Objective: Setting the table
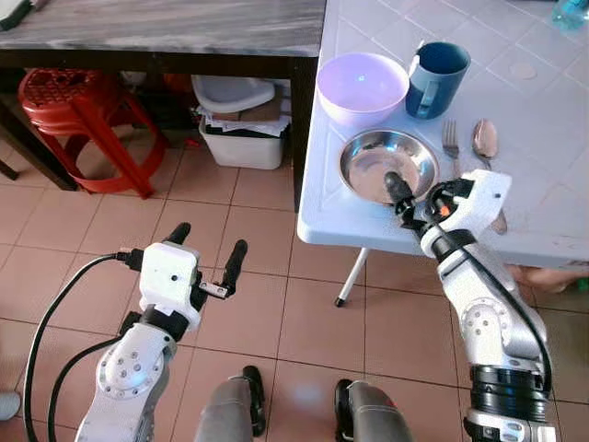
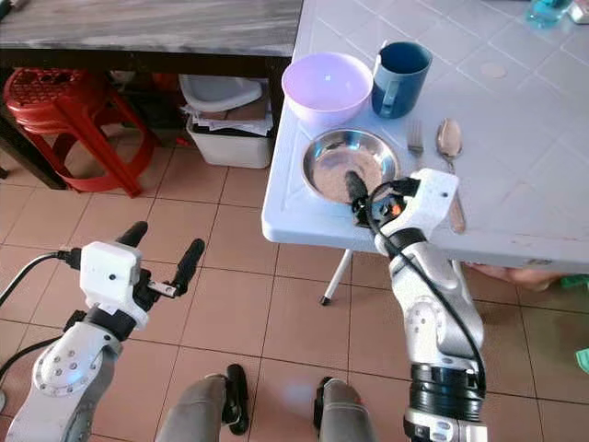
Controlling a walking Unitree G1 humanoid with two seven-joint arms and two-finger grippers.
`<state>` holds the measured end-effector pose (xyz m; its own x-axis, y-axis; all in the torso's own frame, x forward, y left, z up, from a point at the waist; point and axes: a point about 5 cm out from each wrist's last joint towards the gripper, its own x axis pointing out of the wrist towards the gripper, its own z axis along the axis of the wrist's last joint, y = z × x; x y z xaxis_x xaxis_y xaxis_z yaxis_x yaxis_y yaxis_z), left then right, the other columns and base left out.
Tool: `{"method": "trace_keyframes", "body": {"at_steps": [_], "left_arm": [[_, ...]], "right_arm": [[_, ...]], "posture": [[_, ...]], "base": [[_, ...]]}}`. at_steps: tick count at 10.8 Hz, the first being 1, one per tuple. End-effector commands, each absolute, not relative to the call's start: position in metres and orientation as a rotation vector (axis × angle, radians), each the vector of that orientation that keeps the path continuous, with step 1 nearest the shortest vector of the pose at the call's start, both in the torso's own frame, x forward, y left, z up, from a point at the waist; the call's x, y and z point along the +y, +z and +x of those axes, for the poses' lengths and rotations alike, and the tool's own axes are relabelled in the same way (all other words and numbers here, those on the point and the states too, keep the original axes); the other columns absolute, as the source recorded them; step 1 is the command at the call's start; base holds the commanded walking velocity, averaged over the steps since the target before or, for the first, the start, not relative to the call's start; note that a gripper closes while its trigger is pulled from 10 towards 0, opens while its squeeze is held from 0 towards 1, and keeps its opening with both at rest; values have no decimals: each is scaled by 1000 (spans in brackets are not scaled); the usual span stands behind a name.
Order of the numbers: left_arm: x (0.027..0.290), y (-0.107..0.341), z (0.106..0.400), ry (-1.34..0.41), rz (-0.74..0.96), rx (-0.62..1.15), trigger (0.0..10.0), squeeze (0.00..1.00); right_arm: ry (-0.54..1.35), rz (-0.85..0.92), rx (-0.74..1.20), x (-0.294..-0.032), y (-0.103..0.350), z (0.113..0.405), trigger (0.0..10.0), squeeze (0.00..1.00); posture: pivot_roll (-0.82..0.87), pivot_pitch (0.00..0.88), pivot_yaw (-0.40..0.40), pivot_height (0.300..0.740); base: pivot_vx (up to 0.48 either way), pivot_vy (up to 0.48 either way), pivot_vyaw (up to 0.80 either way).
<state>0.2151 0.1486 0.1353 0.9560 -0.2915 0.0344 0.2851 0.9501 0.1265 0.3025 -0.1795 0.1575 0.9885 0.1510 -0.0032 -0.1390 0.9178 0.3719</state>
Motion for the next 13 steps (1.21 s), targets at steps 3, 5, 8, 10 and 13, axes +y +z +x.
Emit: {"method": "trace_keyframes", "body": {"at_steps": [3,5,8,10,13], "left_arm": [[150,134,210,-299,125,-36,10000,0],[150,135,211,-303,125,-38,10000,0],[148,135,210,-312,123,-36,10000,0],[147,135,210,-316,117,-36,10000,0],[139,137,206,-394,55,-43,10000,0]], "right_arm": [[132,451,96,-179,147,302,0,0],[110,486,128,-181,146,303,0,0],[77,537,196,-184,142,305,0,0],[81,545,261,-184,138,306,0,0],[14,593,306,-191,134,308,0,0]], "posture": [[31,251,71,740],[30,252,71,740],[27,257,68,740],[26,258,66,740],[27,260,63,740]], "base": [[0,0,0],[0,0,0],[0,0,0],[0,0,0],[0,0,0]]}}
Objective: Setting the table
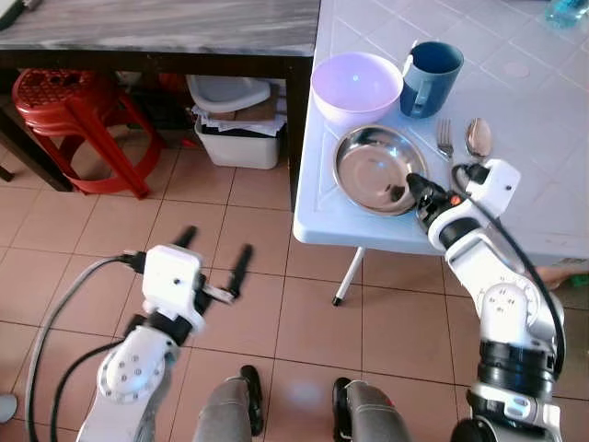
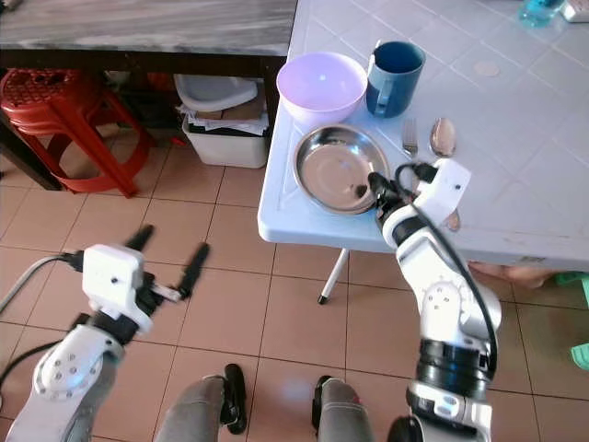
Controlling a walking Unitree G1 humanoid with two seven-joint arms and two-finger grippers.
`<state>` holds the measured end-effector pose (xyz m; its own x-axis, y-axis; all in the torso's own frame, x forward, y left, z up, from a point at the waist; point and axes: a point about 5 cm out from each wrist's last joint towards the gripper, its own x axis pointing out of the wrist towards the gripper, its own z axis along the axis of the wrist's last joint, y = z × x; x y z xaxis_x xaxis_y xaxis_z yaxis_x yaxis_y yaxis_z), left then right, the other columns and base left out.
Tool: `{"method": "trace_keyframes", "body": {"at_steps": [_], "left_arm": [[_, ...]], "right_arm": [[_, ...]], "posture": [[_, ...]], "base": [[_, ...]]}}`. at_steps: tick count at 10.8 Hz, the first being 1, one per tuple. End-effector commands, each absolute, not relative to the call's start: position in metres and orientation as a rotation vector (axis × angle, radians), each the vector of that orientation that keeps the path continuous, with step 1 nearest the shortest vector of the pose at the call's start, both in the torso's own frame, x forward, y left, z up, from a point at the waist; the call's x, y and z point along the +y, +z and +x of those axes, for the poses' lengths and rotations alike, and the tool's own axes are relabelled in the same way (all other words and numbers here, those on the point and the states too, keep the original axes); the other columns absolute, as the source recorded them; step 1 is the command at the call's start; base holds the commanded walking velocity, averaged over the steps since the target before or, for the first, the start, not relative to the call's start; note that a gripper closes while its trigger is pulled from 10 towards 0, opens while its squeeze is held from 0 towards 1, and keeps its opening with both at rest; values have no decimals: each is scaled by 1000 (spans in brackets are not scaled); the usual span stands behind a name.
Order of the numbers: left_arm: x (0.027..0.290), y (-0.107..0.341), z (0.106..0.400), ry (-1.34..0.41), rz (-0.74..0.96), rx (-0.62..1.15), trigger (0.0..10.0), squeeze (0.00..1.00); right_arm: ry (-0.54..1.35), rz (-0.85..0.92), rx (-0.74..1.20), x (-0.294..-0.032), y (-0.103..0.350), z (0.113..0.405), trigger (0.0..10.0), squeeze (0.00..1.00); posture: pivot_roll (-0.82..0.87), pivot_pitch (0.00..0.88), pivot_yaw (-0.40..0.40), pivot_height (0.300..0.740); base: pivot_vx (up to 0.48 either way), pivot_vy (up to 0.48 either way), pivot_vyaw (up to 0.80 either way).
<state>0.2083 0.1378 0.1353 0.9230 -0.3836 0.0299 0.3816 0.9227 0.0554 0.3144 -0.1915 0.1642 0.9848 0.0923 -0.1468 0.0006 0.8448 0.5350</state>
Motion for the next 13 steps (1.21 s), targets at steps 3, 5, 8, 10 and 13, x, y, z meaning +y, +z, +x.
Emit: {"method": "trace_keyframes", "body": {"at_steps": [3,5,8,10,13], "left_arm": [[132,139,204,-452,16,-45,10000,0],[129,140,203,-514,12,-50,10000,0],[131,139,207,-535,19,-46,10000,0],[138,131,212,-413,-17,0,10000,0],[139,130,220,-309,36,-34,10000,0]], "right_arm": [[-91,641,350,-199,126,307,0,0],[-153,676,384,-207,121,307,0,0],[-211,783,389,-206,122,308,0,0],[-201,812,395,-194,121,301,0,0],[-131,719,255,-176,135,292,0,0]], "posture": [[24,257,57,740],[20,252,54,740],[14,248,50,740],[-1,245,48,740],[-17,239,41,740]], "base": [[0,0,0],[0,0,0],[0,0,0],[0,150,0],[0,472,0]]}}
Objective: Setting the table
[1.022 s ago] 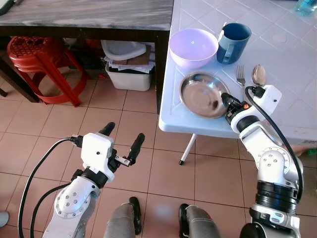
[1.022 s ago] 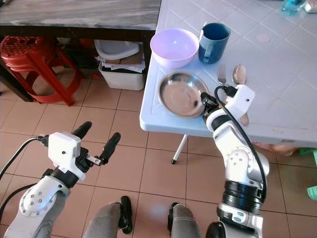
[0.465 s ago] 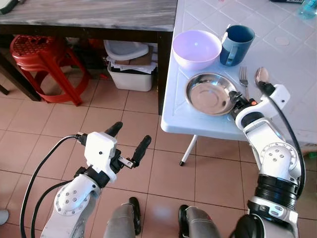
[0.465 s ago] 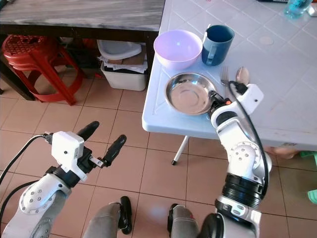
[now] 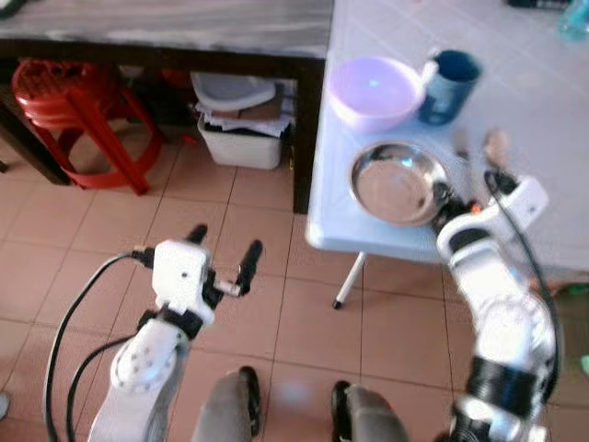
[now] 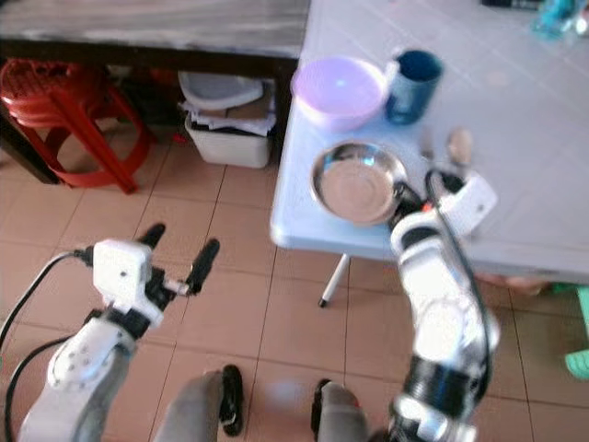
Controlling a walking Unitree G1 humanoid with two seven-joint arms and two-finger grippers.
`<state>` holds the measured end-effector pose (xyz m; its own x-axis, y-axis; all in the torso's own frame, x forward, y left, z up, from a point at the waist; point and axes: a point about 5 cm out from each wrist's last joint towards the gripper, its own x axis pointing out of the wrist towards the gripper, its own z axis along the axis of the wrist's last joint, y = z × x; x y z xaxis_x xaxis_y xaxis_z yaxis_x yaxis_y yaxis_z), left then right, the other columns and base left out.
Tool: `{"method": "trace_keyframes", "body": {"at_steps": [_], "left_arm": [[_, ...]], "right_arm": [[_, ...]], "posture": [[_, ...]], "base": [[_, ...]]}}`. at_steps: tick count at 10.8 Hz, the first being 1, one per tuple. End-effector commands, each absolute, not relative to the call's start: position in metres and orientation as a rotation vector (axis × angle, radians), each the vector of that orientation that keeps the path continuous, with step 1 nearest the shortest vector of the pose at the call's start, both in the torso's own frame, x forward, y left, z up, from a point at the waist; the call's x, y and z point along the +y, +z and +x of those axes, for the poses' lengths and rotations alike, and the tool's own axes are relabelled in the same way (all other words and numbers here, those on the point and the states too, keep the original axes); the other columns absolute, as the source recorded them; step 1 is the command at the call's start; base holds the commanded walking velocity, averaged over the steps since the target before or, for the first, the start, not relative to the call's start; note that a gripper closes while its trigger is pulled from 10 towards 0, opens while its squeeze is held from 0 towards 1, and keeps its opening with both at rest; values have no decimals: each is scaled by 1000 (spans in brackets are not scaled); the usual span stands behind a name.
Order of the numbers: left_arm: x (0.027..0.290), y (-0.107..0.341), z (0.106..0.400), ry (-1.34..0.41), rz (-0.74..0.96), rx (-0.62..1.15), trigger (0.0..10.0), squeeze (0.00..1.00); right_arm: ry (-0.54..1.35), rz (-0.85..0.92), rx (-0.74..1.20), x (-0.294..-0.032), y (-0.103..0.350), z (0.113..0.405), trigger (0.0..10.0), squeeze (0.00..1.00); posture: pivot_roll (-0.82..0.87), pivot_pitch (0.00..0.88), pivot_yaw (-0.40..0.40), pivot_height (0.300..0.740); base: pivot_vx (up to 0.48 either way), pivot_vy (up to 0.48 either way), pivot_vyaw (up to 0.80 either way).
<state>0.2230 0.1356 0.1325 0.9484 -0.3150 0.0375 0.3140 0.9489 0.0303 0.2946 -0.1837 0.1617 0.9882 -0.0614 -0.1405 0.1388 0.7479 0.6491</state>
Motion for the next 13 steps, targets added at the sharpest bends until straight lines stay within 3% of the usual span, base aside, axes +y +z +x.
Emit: {"method": "trace_keyframes", "body": {"at_steps": [1,4,8,13], "left_arm": [[139,131,225,-282,28,-44,10000,0],[137,136,238,-216,13,-87,10000,0],[132,138,246,-198,3,-110,10000,0],[134,143,260,-145,11,-138,10000,0]], "right_arm": [[-108,653,218,-171,139,288,0,0],[-135,488,87,-173,146,284,0,0],[-148,375,35,-174,141,283,0,0],[-28,258,-100,-151,159,293,0,0]], "posture": [[-19,238,40,740],[-23,217,30,740],[-18,186,27,740],[-17,175,43,740]], "base": [[0,446,0],[84,427,0],[389,277,0],[407,253,0]]}}
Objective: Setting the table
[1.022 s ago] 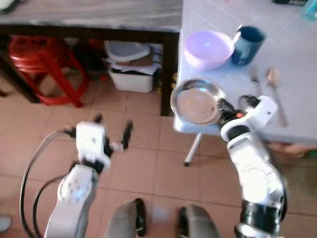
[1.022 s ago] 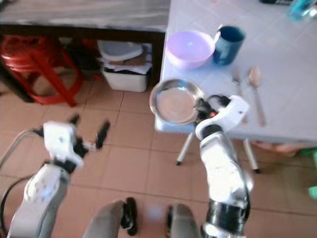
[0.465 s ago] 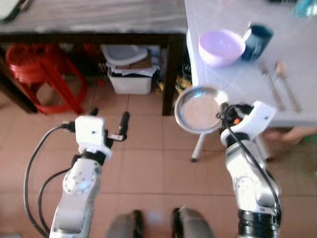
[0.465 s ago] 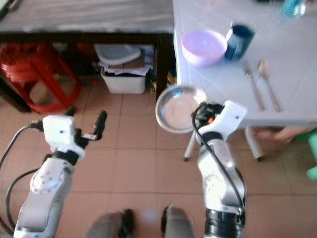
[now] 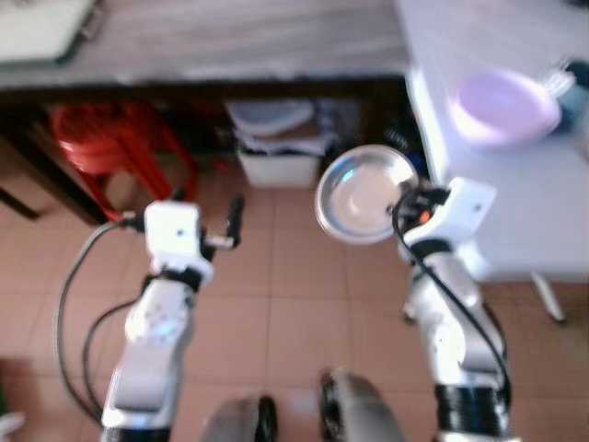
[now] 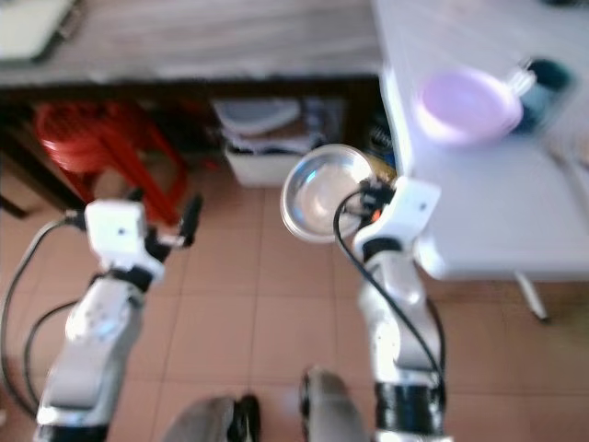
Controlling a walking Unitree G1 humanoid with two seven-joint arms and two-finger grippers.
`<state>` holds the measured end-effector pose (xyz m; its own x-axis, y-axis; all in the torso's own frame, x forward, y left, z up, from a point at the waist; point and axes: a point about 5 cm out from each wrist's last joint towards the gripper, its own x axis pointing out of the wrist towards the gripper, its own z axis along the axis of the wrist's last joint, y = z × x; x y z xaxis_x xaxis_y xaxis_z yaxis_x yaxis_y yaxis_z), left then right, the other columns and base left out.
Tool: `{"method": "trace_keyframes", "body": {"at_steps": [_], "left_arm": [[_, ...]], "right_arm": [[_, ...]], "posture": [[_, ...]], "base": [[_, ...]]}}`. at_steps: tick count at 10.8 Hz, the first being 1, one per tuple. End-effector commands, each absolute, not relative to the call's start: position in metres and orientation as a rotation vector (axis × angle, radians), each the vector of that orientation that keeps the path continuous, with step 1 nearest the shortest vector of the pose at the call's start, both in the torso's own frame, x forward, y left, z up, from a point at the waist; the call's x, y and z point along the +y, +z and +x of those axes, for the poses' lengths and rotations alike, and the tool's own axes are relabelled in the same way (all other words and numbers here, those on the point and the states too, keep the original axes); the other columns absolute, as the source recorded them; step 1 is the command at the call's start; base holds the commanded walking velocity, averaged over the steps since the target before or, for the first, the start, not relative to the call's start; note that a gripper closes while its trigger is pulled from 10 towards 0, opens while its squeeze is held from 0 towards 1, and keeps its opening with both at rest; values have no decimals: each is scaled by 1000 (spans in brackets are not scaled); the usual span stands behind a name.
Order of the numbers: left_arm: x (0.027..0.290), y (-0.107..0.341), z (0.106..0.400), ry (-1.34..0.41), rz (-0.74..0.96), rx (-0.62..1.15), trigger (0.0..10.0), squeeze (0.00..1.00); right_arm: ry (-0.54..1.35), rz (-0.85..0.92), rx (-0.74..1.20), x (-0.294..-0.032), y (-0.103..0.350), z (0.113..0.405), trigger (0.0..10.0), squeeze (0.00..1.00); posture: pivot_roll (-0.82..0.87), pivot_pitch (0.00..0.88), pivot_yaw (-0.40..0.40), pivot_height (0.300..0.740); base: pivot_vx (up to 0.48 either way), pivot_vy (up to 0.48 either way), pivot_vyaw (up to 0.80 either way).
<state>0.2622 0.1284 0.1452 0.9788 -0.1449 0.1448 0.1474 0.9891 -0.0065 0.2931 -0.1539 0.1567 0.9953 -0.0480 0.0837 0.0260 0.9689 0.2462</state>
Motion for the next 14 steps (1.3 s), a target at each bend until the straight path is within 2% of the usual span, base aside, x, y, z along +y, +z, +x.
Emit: {"method": "trace_keyframes", "body": {"at_steps": [1,4,8,9,10,11,14], "left_arm": [[134,145,263,-112,-13,-139,10000,0],[130,147,269,-98,-25,-149,10000,0],[118,151,271,-141,-22,-175,10000,0],[115,150,269,-153,-27,-173,10000,0],[113,150,268,-159,-23,-174,10000,0],[113,150,268,-162,-22,-175,10000,0],[112,154,269,-167,-32,-184,10000,0]], "right_arm": [[-19,230,-125,-149,162,293,0,0],[6,140,-223,-149,177,296,0,0],[-36,39,-324,-161,197,309,0,0],[-49,23,-321,-163,196,311,5686,0],[-49,24,-323,-162,196,312,9020,0],[-52,22,-324,-162,195,312,10000,0],[-93,18,-339,-169,199,319,10000,0]], "posture": [[-15,174,38,740],[-23,166,37,740],[-16,164,34,740],[-14,163,33,740],[-10,164,33,740],[-9,165,34,740],[-1,162,38,740]], "base": [[409,251,0],[409,251,0],[455,0,0],[465,0,0],[465,0,0],[465,0,0],[464,0,0]]}}
